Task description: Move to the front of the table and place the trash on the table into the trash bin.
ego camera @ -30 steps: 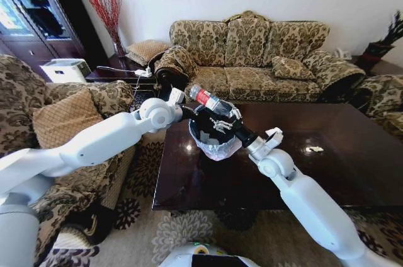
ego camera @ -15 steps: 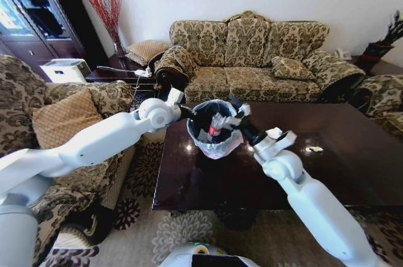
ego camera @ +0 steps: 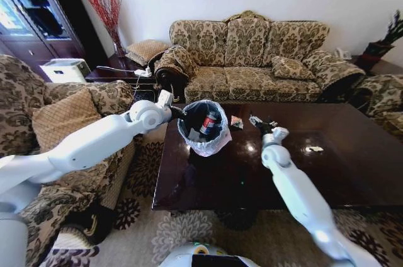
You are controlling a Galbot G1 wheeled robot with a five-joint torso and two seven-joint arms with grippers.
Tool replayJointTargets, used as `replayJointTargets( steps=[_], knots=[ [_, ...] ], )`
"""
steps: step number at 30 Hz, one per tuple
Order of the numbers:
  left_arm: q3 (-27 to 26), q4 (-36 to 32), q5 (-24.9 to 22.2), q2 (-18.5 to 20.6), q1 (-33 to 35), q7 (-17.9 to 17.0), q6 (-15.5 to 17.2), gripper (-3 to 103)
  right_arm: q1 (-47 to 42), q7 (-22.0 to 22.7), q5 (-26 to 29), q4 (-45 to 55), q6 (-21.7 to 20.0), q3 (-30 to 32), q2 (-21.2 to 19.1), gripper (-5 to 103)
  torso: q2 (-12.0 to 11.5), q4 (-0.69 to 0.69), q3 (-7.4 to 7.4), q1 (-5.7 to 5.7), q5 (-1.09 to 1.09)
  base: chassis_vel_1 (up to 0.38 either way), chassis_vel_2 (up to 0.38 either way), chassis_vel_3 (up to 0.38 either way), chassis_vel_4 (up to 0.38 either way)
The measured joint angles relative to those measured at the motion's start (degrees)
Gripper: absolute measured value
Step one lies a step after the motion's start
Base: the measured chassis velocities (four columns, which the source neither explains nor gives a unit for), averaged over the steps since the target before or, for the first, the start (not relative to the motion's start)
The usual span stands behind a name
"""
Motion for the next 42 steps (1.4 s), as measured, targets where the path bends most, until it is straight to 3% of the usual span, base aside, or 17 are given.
replayJointTargets(
  steps=[5,12,16,20,22,25,29,37,42],
  knots=[
    [1.49,-0.93,-0.30,-1.80,-1.33,-0.03,-0.05,0,8.26,-3.28,-0.71,-15.82,0.94,-0.65,5.51,100,0.00,0.00,0.01,0.00,0.00,0.000,0.000,0.000,0.000],
    [3.70,0.30,-0.31,-6.51,-3.29,0.45,-0.17,0,13.04,-6.07,-1.13,-24.06,0.71,0.06,6.76,100,0.00,-0.11,0.01,0.01,0.00,0.000,0.000,0.000,0.000],
    [4.39,0.18,-0.64,-7.19,-3.93,0.40,-0.23,0,15.03,-9.02,-2.13,-27.90,1.53,-0.18,7.97,100,0.00,-0.03,0.00,0.00,0.01,0.000,0.000,0.000,0.000],
    [4.56,0.32,-0.75,-7.36,-4.17,0.20,-0.26,0,14.13,-11.56,-2.99,-26.93,3.92,-0.37,7.89,100,0.00,0.02,0.00,0.00,-0.01,0.000,0.000,0.000,0.000],
    [4.56,0.29,-0.78,-7.00,-4.19,0.12,-0.43,0,10.24,-13.28,-3.43,-21.19,6.30,-0.89,6.14,100,0.00,-0.01,0.00,0.01,0.00,0.000,0.000,0.000,0.000],
    [4.64,0.27,-0.76,-6.83,-3.91,0.10,-0.58,0,6.77,-16.09,-3.07,-14.87,3.28,-1.15,4.03,100,0.00,-0.07,-0.01,-0.01,0.00,0.000,0.000,0.000,0.000],
    [4.92,0.11,-0.80,-7.45,-3.73,-0.13,-0.63,0,6.01,-18.63,-4.39,-14.17,3.35,-1.53,3.45,100,0.00,-0.05,-0.01,-0.02,0.02,0.000,0.000,0.000,0.000],
    [5.73,-0.13,-1.42,-7.74,-4.87,-0.52,-0.64,0,6.63,-19.41,-5.37,-15.42,3.46,-2.06,3.88,100,0.00,0.00,-0.01,-0.01,0.00,-0.024,-0.022,0.041,0.031],
    [5.78,0.00,-1.52,-7.87,-5.03,-0.55,-0.65,0,6.47,-20.31,-7.50,-16.60,8.87,-2.22,4.35,100,0.00,-0.06,-0.01,0.00,0.02,-0.090,-0.097,0.107,0.101]
  ],
)
